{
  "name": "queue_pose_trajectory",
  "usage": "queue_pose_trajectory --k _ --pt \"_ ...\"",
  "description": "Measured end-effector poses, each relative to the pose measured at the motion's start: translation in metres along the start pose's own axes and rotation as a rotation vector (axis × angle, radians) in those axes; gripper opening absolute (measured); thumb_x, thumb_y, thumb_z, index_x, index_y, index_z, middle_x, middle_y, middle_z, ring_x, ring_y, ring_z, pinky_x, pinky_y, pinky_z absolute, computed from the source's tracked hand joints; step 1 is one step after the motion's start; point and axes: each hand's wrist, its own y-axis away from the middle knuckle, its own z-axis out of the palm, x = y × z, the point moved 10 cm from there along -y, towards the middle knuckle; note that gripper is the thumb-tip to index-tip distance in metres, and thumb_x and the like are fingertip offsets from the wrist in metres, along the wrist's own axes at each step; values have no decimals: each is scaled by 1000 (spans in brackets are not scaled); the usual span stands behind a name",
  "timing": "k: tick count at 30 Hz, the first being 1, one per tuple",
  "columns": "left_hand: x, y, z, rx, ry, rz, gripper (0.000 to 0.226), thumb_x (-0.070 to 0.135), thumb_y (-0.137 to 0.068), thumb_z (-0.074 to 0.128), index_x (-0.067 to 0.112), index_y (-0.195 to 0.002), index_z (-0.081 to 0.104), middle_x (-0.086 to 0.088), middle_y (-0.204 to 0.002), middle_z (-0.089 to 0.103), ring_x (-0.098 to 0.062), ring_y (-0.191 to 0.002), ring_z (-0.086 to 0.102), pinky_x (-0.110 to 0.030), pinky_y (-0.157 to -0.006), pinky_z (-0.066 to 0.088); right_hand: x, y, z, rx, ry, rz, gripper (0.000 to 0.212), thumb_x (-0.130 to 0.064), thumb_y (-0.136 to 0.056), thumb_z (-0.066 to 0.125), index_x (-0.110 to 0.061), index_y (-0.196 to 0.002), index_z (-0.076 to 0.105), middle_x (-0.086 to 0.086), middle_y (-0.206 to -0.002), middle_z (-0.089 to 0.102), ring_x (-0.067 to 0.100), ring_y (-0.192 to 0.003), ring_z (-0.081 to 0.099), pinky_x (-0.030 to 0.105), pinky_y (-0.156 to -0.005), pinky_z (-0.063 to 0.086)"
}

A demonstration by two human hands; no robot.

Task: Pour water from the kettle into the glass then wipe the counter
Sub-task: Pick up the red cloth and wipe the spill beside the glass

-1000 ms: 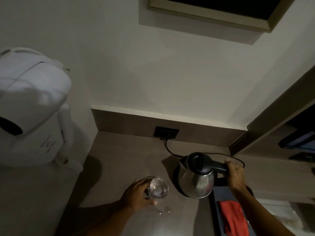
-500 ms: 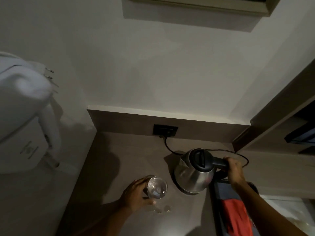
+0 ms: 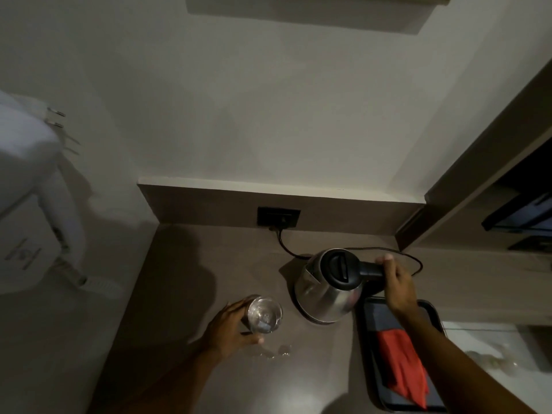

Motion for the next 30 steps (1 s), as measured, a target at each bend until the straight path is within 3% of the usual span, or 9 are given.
queue_pose_trajectory --k 2,5,9,13,17,19,21,25,30 --pt "1 0 -2 6 11 2 90 66 -48 83 60 -129 43 32 -129 54 5 -118 51 -35 -110 41 1 7 -4 54 -4 32 56 -61 -91 32 -15 -109 58 5 -98 63 0 -86 62 17 -68 44" --pt "0 0 -1 -5 26 -9 92 63 -48 84 56 -130 45 27 -132 56 -2 -122 52 -37 -108 43 16 34 -14 164 -8 68 63 -69 -90 35 -23 -133 44 6 -128 55 17 -113 55 31 -86 46" --pt "2 -1 1 -20 43 9 93 63 -47 83 53 -131 44 28 -130 55 0 -120 53 -38 -111 39 49 89 -23 216 295 14 60 -66 -91 39 -30 -139 37 4 -144 45 21 -129 43 46 -103 39" --pt "6 0 -1 -18 59 15 91 57 -47 87 51 -128 46 29 -123 56 -1 -109 59 -34 -107 40 109 123 -20 -8 705 95 68 -62 -88 43 -23 -144 37 10 -155 33 34 -137 33 62 -108 30" --pt "7 2 0 -9 99 4 87 40 -48 94 36 -126 57 21 -120 63 -1 -99 64 -30 -101 46 147 142 -16 -247 928 153 82 -69 -86 30 -27 -154 11 3 -164 1 29 -148 5 61 -113 13" --pt "6 2 2 -23 100 -13 88 35 -50 97 27 -130 59 13 -117 67 1 -91 65 -16 -90 47 148 143 -16 -267 952 157 86 -71 -82 23 -28 -154 3 3 -164 -6 27 -148 -1 60 -114 11" --pt "7 2 2 -35 96 -22 88 31 -52 97 25 -131 58 9 -116 68 0 -86 65 -9 -79 47 146 141 -19 -231 944 178 86 -71 -83 25 -26 -154 4 4 -164 -6 28 -148 0 61 -113 12" --pt "13 6 1 -32 113 -37 88 25 -56 96 19 -134 56 5 -121 66 -12 -98 66 -19 -84 51 151 143 -24 -253 962 242 82 -66 -90 35 -27 -154 1 6 -164 -3 32 -148 5 62 -113 16" --pt "16 26 -4 -7 90 -79 91 16 -64 92 10 -143 45 -8 -143 52 -23 -132 48 -34 -110 39 160 154 -21 -346 984 278 83 -60 -93 37 -26 -153 -10 9 -163 -11 37 -147 3 61 -113 24"
